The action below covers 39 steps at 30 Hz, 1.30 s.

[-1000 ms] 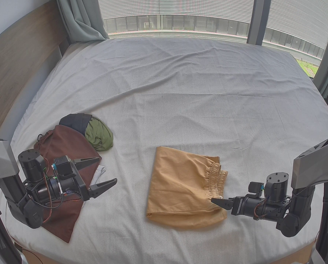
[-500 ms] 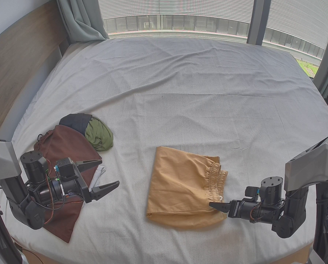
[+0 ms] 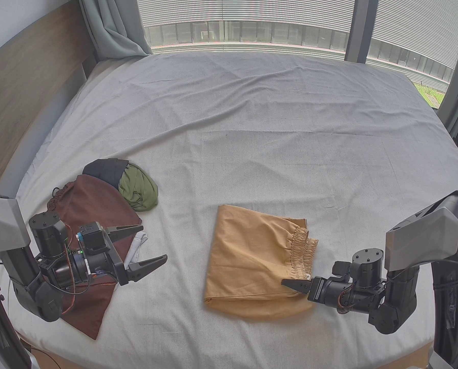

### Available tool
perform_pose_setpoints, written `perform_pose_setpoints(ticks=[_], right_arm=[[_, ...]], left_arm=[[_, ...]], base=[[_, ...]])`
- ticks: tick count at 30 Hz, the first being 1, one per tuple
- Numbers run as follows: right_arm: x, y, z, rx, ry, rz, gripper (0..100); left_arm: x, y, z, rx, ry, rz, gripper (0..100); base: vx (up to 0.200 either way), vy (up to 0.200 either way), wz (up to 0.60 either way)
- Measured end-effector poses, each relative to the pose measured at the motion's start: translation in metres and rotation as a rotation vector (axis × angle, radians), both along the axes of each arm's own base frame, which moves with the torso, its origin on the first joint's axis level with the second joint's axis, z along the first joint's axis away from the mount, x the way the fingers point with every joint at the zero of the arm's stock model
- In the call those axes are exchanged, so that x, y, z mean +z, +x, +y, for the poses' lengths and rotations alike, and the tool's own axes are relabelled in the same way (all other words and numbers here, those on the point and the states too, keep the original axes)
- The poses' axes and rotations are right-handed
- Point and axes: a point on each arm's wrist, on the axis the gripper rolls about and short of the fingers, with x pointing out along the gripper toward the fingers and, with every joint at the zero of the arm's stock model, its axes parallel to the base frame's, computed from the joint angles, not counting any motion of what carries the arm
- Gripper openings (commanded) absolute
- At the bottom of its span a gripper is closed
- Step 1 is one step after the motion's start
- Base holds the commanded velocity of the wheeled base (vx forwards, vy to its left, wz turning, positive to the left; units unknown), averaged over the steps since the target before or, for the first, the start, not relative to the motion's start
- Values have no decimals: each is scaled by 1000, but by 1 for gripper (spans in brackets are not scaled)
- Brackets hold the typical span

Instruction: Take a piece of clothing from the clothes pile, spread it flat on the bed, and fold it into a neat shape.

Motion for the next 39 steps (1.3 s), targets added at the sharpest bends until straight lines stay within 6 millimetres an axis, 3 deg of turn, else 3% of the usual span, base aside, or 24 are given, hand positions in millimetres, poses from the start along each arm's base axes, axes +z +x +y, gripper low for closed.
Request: perform_pose_setpoints(ticks=[9,30,31,39], right_arm=[[4,1,15,1,72,24,100],[4,1,18,-3,66,17,100],[4,1,18,-3,66,17,0],[4,0,20,2,66,16,0]], left_arm=[[0,0,0,0,0,0,100],[0,-1,-1,-6,0,3,100],[0,-1,-2,-6,0,3,100],[-1,-1,-2,-7,1,5,100]], base=[[0,0,0],[0,0,0],[0,0,0],[0,0,0]])
